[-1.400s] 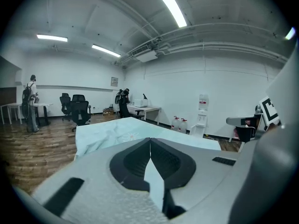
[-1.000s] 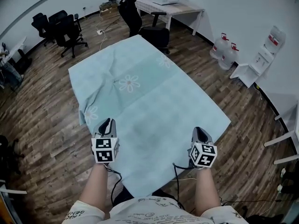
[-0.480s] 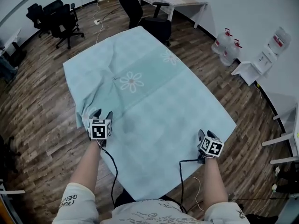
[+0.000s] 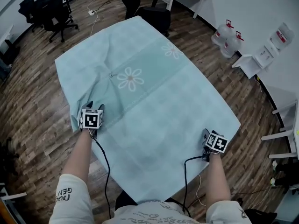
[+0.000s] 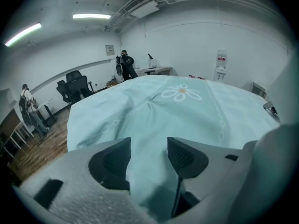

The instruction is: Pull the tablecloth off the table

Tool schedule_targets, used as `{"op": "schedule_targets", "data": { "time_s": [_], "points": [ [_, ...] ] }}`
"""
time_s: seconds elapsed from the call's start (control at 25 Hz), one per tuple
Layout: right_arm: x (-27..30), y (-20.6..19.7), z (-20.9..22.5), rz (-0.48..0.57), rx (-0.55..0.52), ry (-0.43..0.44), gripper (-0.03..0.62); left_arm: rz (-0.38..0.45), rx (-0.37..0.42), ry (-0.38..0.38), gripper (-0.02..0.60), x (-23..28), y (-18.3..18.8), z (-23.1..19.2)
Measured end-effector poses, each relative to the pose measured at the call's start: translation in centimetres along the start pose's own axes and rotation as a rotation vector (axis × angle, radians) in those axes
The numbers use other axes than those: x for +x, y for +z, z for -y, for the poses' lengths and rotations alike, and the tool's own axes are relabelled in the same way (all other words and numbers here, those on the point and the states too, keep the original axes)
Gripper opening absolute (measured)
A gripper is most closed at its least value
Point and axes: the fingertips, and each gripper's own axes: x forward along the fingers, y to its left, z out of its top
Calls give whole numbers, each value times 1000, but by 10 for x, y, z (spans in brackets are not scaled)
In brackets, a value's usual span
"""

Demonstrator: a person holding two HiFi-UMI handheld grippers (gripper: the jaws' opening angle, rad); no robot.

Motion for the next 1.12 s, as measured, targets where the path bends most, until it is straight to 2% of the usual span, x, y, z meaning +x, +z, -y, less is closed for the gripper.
{"op": "schedule_targets", "data": {
  "time_s": [0.08,0.24,0.32,0.4,0.48,0.52,0.56,0.68,0.76,0.96,1.12],
  "points": [
    [4,-2,3,-21,-4,-20,215,-24,-7,-1,245,10,-5,-5],
    [6,0,5,-55,-17,-30,216,-29,-137,-40,255,20,-13,-9],
    [6,0,6,-61,-19,-30,215,-26,-177,-60,253,21,-13,-8],
    [5,-1,2,-68,-22,-16,196,-40,-169,-89,229,21,-13,-3],
    [6,-2,-9,-79,-31,7,47,-65,-140,-123,97,20,-13,5],
    [7,-2,-12,-84,-39,14,19,-76,-117,-127,36,20,-14,9],
    [8,-1,-14,-87,-43,23,18,-82,-92,-120,12,20,-15,12],
    [8,-3,-11,-86,24,75,17,-97,-84,-93,11,17,-16,14],
    [8,-4,-11,-81,55,91,15,-116,-88,-101,9,14,-16,15],
    [2,0,-15,-17,-44,8,14,-83,-49,-110,9,-5,-10,27],
    [-19,11,-21,76,-80,12,14,-46,0,-100,9,-29,0,41]
  ]
}}
